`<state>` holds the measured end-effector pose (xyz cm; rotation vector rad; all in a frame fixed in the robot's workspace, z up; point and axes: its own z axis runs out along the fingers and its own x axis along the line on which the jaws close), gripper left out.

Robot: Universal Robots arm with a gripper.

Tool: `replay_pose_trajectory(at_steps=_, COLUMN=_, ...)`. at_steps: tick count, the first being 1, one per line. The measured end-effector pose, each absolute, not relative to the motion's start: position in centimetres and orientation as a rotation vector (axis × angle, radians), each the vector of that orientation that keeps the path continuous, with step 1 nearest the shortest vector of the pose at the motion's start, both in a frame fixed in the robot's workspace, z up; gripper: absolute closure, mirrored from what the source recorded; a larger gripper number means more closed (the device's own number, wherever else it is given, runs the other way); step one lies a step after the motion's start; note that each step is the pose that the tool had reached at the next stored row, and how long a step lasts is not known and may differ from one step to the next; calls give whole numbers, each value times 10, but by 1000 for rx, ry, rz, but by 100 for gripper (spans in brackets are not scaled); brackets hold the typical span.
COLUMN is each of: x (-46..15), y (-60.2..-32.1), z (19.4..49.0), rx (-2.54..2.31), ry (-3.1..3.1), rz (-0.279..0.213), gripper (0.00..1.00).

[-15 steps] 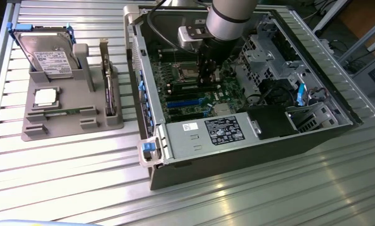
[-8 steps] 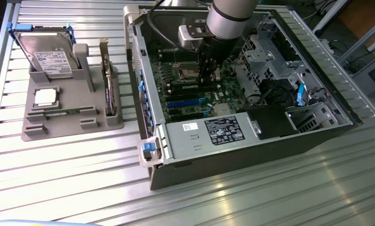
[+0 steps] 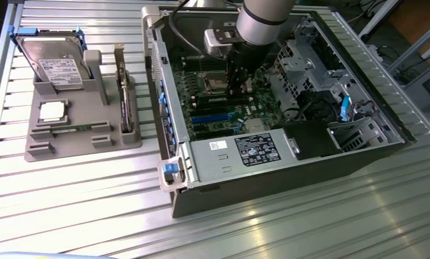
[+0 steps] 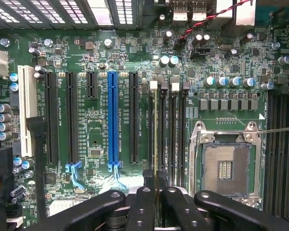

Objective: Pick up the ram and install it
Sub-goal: 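Insert the ram into the slot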

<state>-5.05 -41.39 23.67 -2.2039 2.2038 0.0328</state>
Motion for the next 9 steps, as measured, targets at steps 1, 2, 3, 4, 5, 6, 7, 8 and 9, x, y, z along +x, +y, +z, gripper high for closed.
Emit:
replay_pose_trajectory(at_steps=1, x=-50, y=-414, z=237, rx=-2204, ry=2204, rz=33, gripper=88)
replay_pose_trajectory(at_steps=2, x=-50, y=-414, z=236, rx=-2204, ry=2203, rz=33, gripper=88)
replay_pose_trajectory(at_steps=3, x=-50, y=-414, z=236, rx=-2204, ry=2204, rz=33, gripper=88)
replay_pose_trajectory(at_steps=4, x=-50, y=-413, z=234, rx=-2204, ry=2204, rz=33, gripper=88)
replay_pose_trajectory(at_steps=5, x=-51, y=-413, z=234, rx=-2204, ry=2204, rz=33, gripper=88)
replay_pose_trajectory(at_steps=6, x=-51, y=-414, z=234, rx=-2204, ry=2204, rz=33, gripper=88)
replay_pose_trajectory(at_steps=7, x=-51, y=-413, z=234, rx=-2204, ry=2204, rz=33, gripper=88)
replay_pose_trajectory(at_steps=8, x=-50, y=-413, z=234, rx=-2204, ry=2204, rz=33, gripper=88)
replay_pose_trajectory(at_steps=9, x=-51, y=-413, z=234, rx=-2204, ry=2204, rz=33, gripper=88)
